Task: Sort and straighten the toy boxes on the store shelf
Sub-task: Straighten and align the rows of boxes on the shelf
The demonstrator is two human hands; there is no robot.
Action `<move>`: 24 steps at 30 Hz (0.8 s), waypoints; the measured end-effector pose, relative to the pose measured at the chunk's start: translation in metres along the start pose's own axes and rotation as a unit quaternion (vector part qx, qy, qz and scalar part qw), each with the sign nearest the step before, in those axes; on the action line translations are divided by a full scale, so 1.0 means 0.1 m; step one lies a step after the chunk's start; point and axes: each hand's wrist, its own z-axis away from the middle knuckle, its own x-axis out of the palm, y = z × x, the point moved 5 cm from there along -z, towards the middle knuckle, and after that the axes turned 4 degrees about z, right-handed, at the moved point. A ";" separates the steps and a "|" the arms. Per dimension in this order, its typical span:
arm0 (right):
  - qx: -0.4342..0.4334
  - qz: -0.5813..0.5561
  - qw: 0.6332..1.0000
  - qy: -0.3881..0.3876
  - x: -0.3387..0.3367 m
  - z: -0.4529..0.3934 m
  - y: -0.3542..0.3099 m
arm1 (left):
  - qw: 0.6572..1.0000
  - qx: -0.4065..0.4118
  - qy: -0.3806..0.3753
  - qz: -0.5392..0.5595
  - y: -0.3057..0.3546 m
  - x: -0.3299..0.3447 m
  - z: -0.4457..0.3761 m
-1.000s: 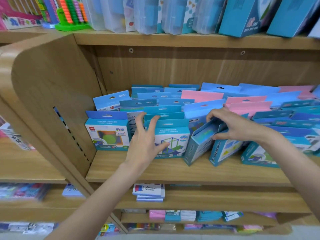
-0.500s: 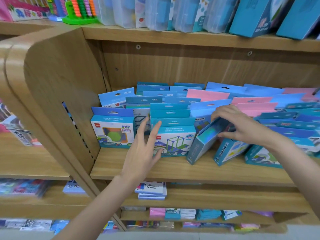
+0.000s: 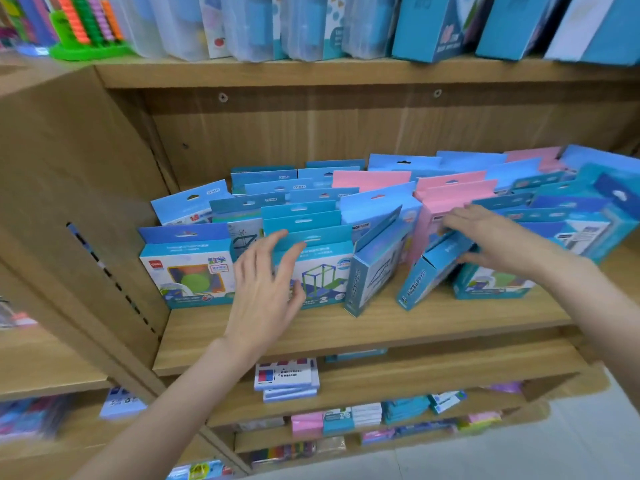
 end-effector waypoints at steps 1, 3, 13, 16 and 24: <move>-0.021 -0.002 1.000 0.013 -0.04 0.03 -0.05 | 1.000 0.006 -0.012 -0.003 0.00 0.03 -0.01; -0.078 -0.007 0.996 0.043 -0.10 0.08 -0.23 | 0.999 0.016 -0.037 0.004 -0.02 0.07 0.00; -0.152 0.042 0.983 0.095 0.01 -0.16 -1.02 | 0.992 -0.084 -0.036 -0.088 -0.89 -0.53 0.19; -0.134 0.008 0.990 0.048 0.00 -0.27 -1.06 | 0.983 -0.096 -0.108 -0.110 -1.10 -0.54 0.12; -0.110 -0.036 0.993 -0.010 0.01 -0.26 -0.92 | 0.999 -0.018 -0.048 0.008 -0.46 -0.52 0.00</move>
